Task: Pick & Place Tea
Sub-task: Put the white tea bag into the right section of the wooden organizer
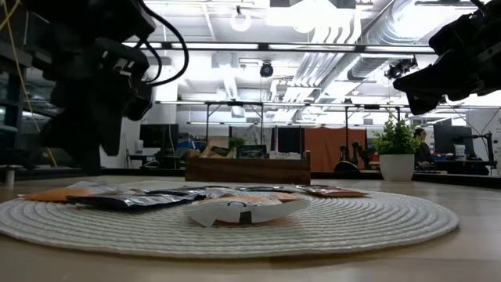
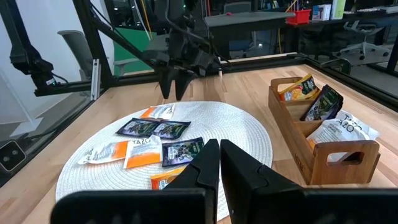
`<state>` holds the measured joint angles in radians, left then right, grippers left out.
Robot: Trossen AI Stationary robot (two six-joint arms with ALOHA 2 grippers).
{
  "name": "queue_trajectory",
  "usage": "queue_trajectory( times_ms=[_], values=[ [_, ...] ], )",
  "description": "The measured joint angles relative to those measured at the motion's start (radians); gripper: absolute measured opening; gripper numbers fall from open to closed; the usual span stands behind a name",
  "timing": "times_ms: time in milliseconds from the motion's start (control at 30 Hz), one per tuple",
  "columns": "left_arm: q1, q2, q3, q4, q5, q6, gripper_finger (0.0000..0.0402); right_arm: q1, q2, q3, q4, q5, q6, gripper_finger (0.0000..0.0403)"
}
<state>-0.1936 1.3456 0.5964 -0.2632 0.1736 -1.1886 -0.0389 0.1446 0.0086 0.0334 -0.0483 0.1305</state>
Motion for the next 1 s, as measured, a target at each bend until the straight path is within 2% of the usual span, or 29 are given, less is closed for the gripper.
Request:
queue_trajectory(
  times_ms=[700, 1000],
  values=[
    [-0.024, 0.03, 0.0, 0.0, -0.023, -0.011, 0.0214, 0.0, 0.0, 0.0, 0.0, 0.0, 0.0, 0.0012],
    [-0.032, 0.091, 0.043, 0.0, -0.022, 0.007, 0.0214, 0.0, 0.0, 0.0, 0.0, 0.0, 0.0, 0.0012]
  ],
)
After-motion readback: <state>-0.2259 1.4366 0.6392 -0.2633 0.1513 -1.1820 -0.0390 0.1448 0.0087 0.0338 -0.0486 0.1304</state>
